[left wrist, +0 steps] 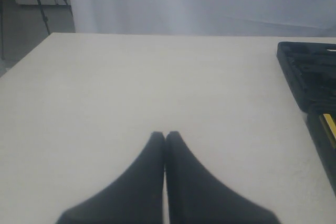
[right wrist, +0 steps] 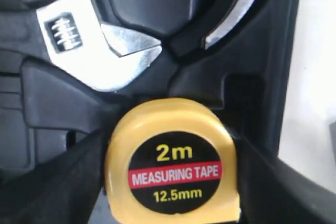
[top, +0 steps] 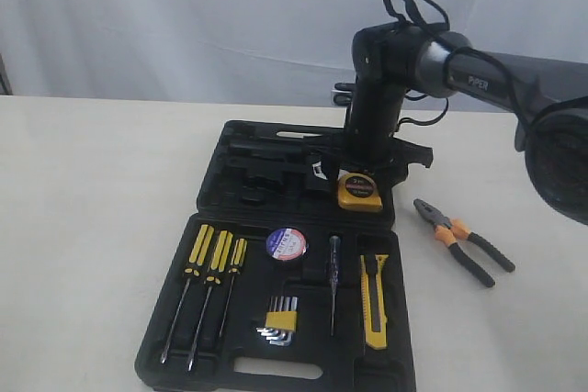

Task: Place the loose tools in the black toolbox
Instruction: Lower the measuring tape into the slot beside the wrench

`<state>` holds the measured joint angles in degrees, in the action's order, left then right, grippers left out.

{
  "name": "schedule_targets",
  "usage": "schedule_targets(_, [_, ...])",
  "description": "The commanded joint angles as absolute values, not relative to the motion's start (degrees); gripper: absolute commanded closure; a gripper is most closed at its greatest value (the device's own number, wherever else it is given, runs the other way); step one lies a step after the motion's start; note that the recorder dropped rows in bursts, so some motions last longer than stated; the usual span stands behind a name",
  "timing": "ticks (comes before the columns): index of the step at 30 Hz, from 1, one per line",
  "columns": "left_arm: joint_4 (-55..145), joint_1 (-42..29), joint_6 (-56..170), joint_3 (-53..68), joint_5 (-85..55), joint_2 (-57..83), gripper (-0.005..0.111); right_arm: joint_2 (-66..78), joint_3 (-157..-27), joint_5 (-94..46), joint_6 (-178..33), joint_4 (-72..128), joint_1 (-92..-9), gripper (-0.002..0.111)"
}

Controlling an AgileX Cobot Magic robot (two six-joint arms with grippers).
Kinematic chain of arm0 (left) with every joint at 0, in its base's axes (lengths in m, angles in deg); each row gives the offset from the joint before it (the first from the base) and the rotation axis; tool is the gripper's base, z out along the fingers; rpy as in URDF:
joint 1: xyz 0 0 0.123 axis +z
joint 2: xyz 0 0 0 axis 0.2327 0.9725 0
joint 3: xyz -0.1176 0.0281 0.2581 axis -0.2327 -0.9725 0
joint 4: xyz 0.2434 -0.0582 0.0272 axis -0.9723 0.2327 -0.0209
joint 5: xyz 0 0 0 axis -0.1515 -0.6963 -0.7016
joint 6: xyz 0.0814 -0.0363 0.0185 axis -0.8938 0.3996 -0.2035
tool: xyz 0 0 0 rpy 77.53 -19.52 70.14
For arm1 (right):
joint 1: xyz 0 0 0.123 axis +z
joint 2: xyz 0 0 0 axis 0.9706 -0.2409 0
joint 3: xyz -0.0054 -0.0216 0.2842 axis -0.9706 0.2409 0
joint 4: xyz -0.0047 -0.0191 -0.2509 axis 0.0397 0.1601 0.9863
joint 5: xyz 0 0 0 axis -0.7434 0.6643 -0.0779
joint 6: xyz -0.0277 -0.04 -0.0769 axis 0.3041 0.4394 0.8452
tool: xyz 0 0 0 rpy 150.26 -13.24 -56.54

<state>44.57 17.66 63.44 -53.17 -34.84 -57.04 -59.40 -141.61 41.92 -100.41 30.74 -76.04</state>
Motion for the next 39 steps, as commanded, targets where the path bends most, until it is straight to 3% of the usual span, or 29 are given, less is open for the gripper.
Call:
schedule_targets(1, [44.57,17.39,63.77,-53.32,-34.53,-57.12,0.107,-61.9,-140.66,44.07,-100.42,31.26,-75.82,0.057])
schedule_targets(5, [44.57,17.39,63.77,-53.32,-34.53,-57.12,0.107,-61.9,-140.66,44.31,-98.91,31.35,-75.82,0.041])
schedule_targets(32, [44.57,17.39,63.77,-53.32,-34.53,-57.12,0.107,-57.87,-140.66,41.35,-102.56,33.87,-75.93,0.041])
schedule_targets(39, [44.57,17.39,63.77,-53.32,-34.53,-57.12,0.107,-57.64,-140.66,41.35,-100.27,37.36,-75.93,0.01])
